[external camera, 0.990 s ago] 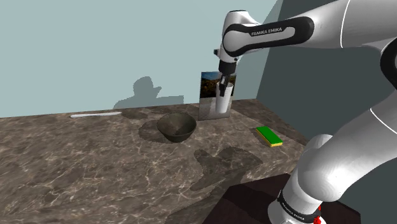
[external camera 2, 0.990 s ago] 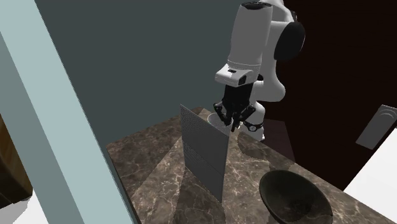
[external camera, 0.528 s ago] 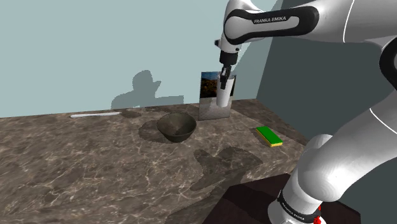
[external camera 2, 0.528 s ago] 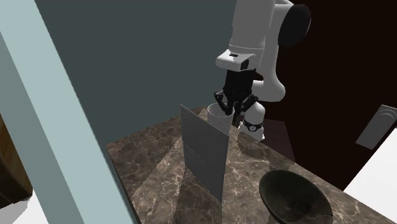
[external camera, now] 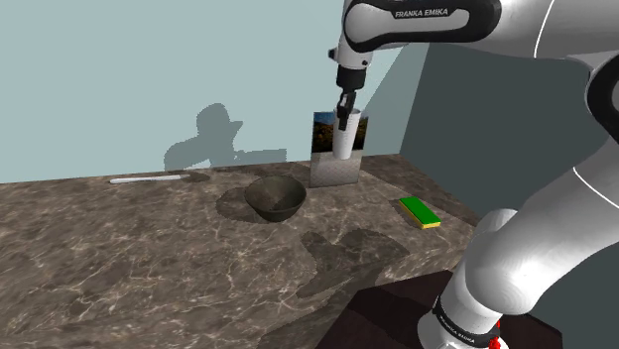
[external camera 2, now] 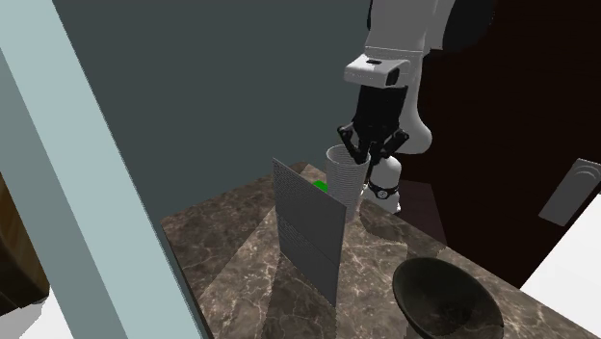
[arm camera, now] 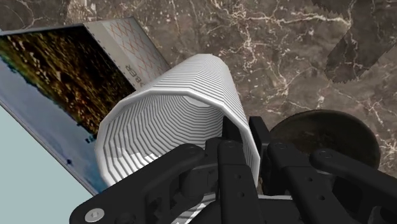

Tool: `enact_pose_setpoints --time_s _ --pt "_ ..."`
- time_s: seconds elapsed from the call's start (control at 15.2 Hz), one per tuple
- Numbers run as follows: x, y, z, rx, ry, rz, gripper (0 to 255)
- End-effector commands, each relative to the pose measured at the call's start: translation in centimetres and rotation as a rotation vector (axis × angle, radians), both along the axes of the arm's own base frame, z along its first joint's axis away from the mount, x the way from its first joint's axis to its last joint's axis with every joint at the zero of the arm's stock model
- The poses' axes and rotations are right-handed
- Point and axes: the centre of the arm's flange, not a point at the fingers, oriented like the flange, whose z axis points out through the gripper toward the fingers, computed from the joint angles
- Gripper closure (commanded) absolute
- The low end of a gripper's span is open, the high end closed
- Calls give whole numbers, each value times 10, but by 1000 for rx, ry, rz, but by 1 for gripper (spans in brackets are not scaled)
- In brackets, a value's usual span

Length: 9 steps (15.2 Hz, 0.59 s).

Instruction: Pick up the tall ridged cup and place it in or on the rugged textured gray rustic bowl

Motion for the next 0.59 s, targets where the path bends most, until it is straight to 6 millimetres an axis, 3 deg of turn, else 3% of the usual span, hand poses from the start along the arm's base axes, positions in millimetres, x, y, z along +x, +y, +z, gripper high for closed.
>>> enact_pose_setpoints --time_s 0.0,0.53 --pt "11 23 5 0 0 -1 255" --pt "47 120 24 0 0 -1 255"
